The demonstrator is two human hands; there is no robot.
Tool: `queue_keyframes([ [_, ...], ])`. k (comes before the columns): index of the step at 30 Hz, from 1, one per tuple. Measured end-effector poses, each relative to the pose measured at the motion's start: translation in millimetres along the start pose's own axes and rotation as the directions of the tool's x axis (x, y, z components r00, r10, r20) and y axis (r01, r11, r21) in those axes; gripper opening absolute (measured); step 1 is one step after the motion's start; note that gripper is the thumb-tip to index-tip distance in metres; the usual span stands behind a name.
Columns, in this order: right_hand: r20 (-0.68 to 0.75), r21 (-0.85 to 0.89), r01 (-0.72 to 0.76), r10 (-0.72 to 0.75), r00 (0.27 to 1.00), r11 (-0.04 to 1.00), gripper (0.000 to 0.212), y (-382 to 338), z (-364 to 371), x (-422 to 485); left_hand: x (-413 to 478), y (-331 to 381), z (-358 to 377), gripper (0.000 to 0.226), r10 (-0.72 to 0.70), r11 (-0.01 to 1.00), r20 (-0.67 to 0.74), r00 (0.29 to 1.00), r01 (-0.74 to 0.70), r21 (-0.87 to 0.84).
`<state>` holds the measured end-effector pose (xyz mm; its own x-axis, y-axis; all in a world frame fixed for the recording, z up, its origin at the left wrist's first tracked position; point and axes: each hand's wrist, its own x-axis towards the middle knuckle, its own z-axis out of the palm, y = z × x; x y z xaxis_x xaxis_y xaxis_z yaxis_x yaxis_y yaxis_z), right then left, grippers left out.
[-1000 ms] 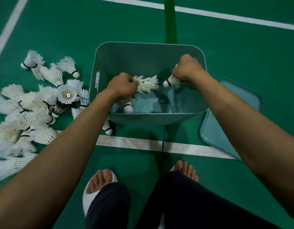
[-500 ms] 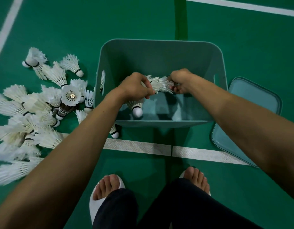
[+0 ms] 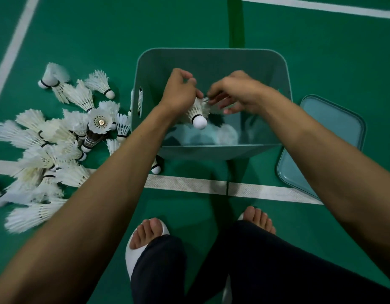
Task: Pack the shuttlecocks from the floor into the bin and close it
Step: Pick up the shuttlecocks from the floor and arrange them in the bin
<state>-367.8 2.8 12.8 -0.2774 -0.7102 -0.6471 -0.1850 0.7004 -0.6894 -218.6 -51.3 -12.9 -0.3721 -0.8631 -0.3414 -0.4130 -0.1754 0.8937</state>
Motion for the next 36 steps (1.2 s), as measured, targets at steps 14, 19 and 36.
queue_keyframes([
  [14,-0.352,-0.404,-0.092,-0.062,0.934,0.91,0.022,29.4,-27.1,-15.0,-9.3,-0.3,-5.6,0.058,-0.172,0.784,0.21,0.962,0.005,0.621],
  [19,-0.513,-0.737,-0.134,-0.42,0.749,0.662,0.016,24.8,-4.5,-12.5,-5.1,-11.1,-7.8,0.058,-0.248,0.54,0.298,0.922,-0.124,0.833],
  [36,-0.206,0.594,-0.316,0.52,0.829,0.739,0.016,51.8,6.2,87.0,28.3,-25.9,-6.6,0.068,-0.264,0.576,0.338,0.903,-0.133,0.806],
])
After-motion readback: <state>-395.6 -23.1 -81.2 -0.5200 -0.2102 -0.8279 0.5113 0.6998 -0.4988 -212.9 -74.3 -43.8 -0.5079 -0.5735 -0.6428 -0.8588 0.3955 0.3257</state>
